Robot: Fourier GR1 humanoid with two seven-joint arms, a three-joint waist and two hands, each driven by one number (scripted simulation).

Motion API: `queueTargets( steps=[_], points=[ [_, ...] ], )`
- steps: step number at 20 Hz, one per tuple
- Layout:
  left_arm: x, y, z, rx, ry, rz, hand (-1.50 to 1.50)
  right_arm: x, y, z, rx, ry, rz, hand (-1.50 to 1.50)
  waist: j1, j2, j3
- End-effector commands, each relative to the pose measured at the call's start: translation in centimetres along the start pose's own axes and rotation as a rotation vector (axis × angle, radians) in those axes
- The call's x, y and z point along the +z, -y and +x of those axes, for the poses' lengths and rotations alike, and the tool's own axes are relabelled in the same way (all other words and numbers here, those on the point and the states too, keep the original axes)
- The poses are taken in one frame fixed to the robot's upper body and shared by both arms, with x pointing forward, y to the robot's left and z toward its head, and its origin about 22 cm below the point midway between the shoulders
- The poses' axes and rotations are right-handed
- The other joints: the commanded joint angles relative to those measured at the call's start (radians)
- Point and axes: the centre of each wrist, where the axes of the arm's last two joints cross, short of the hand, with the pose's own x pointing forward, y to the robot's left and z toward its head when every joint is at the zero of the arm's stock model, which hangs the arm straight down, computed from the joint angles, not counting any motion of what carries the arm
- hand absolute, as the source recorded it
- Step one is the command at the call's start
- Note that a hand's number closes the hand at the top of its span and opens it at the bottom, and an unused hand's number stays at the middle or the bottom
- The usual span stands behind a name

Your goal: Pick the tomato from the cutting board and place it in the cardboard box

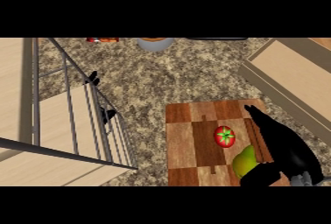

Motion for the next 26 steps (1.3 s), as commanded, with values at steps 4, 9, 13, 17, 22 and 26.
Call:
queueTargets(
  steps=[4, 9, 13, 17, 22, 26],
  points=[
    [2.4, -5.3, -2.5, 0.058, -0.138, 0.244, 0.0, -1.1, 0.3, 1.3, 0.007, 0.0, -0.019, -1.5, 0.007, 0.007, -0.015],
    [3.0, -5.3, -2.6, 0.064, -0.152, 0.229, 0.0, -1.4, 0.1, 2.6, 0.058, 0.0, -0.035, -1.5, 0.013, 0.005, -0.016],
    [2.3, -4.9, -2.1, 0.081, -0.158, 0.222, 0.0, -1.7, -1.8, 2.8, 0.088, -0.027, -0.005, -1.5, 0.002, 0.004, -0.015],
    [2.8, -4.0, -2.0, 0.077, -0.148, 0.217, 0.0, -2.4, -1.1, 3.3, 0.118, -0.055, 0.008, -1.5, 0.005, 0.001, -0.015],
    [3.0, -5.0, -2.5, 0.079, -0.166, 0.23, 0.0, -3.2, -2.0, 3.6, 0.106, -0.07, 0.016, -1.5, 0.001, 0.002, -0.015],
    [2.4, -5.3, -2.3, 0.061, -0.145, 0.245, 0.0, -3.6, -2.9, 3.5, 0.145, -0.089, 0.025, -1.5, -0.008, 0.003, -0.015]
  ],
)
